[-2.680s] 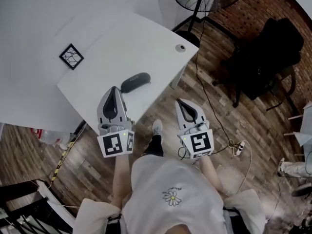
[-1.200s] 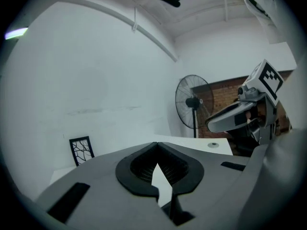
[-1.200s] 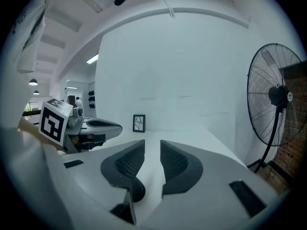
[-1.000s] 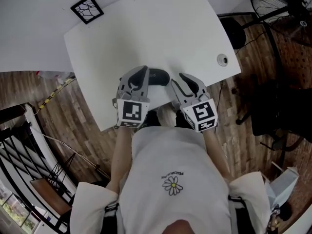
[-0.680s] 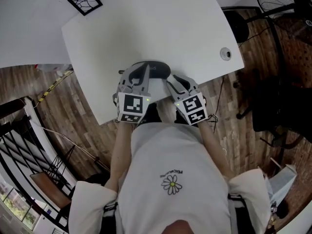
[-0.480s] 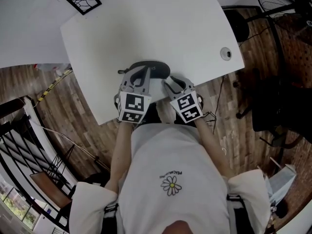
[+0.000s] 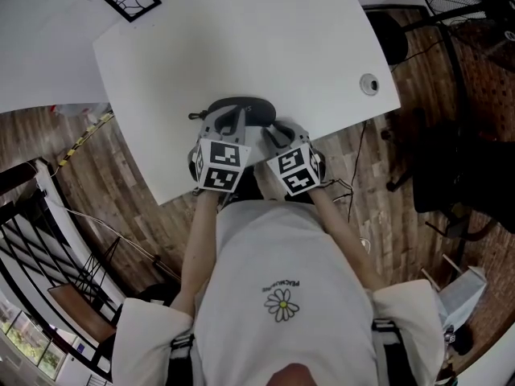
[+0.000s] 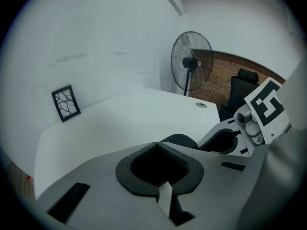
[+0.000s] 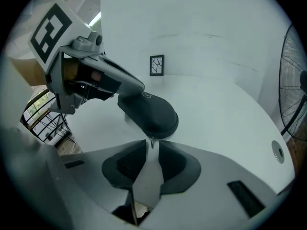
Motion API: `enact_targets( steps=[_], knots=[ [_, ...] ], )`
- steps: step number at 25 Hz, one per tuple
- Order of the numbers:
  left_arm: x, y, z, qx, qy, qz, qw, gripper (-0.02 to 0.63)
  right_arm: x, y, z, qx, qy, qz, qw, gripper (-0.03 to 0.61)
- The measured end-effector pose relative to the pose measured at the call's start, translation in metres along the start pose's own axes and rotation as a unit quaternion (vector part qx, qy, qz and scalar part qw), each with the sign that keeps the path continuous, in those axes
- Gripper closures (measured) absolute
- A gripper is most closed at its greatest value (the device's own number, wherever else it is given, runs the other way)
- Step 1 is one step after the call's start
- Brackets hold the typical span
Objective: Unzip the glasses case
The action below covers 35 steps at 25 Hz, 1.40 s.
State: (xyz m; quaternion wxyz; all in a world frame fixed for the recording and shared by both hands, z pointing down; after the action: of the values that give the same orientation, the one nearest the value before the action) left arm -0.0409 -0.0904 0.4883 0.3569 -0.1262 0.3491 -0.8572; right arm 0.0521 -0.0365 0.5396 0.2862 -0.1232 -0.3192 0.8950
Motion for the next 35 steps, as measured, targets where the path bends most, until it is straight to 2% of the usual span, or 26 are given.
enact_targets(
  steps=[2, 7, 16, 22, 28, 32, 35],
  knots=[
    [0.0, -0.001, 0.002, 0.012, 0.004, -0.012, 0.9998, 0.601, 0.0, 0.001, 0.0, -0.003, -0.004, -0.001, 1.0, 0.525],
    [-0.001, 0.002, 0.005, 0.028, 0.011, 0.0, 0.9995, 0.601, 0.001, 0.0, 0.0, -0.012, -0.006, -0.005, 1.0, 0.568],
    [0.001, 0.004, 0.008, 0.03, 0.023, -0.005, 0.9993, 0.601, -0.002, 0.0, -0.007, -0.008, -0.004, -0.013, 1.0, 0.571],
    [-0.004, 0.002, 0.007, 0.037, 0.042, 0.008, 0.9984, 0.601, -0.003, -0.002, -0.01, 0.012, -0.011, -0.055, 0.998, 0.571],
    [-0.005, 0.003, 0.009, 0.034, 0.037, -0.008, 0.9987, 0.601, -0.021, -0.002, -0.012, 0.029, -0.022, -0.053, 0.998, 0.571],
    [-0.006, 0.003, 0.008, 0.033, 0.04, -0.008, 0.9986, 0.601, -0.034, 0.002, -0.008, 0.038, -0.016, -0.1, 0.994, 0.571],
    [-0.007, 0.004, 0.008, 0.033, 0.045, -0.011, 0.9984, 0.601, -0.043, 0.008, -0.005, 0.051, 0.001, -0.163, 0.985, 0.571]
  ],
)
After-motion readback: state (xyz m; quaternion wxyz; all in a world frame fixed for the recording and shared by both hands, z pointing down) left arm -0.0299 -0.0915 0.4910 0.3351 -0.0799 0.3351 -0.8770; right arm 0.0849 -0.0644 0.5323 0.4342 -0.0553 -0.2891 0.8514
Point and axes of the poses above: the fingertips, and each gripper's own axes: z forward along the fingers, x to its left, y out of its top, the point moved 5 cm from there along -z, backward along the fingers, and after that the axes turned 3 degrees about x, right-handed, at the moved point
